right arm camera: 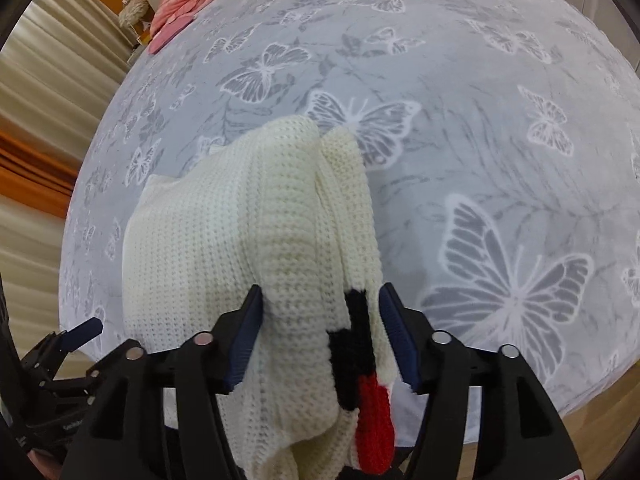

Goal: Fold small clothes

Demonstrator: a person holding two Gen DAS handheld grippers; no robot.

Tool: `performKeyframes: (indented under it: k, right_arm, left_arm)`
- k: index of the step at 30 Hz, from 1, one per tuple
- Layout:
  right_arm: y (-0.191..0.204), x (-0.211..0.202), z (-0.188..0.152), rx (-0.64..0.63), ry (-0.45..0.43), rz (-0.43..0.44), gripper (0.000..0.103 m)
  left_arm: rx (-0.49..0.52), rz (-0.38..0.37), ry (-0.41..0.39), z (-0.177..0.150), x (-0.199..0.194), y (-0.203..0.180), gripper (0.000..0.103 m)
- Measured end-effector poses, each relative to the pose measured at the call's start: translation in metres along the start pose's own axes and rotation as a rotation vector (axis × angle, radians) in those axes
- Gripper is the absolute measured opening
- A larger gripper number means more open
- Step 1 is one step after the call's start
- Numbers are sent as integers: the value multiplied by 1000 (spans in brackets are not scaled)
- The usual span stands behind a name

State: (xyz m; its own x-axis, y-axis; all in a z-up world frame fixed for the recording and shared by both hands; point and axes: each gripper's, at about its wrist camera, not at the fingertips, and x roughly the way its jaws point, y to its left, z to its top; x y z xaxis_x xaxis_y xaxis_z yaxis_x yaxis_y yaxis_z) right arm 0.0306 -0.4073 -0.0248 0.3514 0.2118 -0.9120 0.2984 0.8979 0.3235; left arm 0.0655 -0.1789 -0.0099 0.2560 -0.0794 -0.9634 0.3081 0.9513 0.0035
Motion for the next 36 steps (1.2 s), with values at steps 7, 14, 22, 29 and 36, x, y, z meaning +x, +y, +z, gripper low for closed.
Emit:
performKeyframes:
  k: [7,14,22,29,36]
  right_arm:
    - [-9,14,-4,19,26,-3,73]
    - [-23,34,-6,97,73,75,84]
    - [-32,45,-4,172,93,161,91]
    - [-19,31,-1,159,80,200,42]
    - [11,-35,-3,110,-31,185,38]
  left_arm:
    - [5,-3,-1,3,5,-3,89]
    - [-210,-289,36,15,38,23,89]
    - [-429,-475,106,13,87,48,97]
    - [-409,-534,139,23,80,42,62]
    - [-313,-601,74,34,16,27,44]
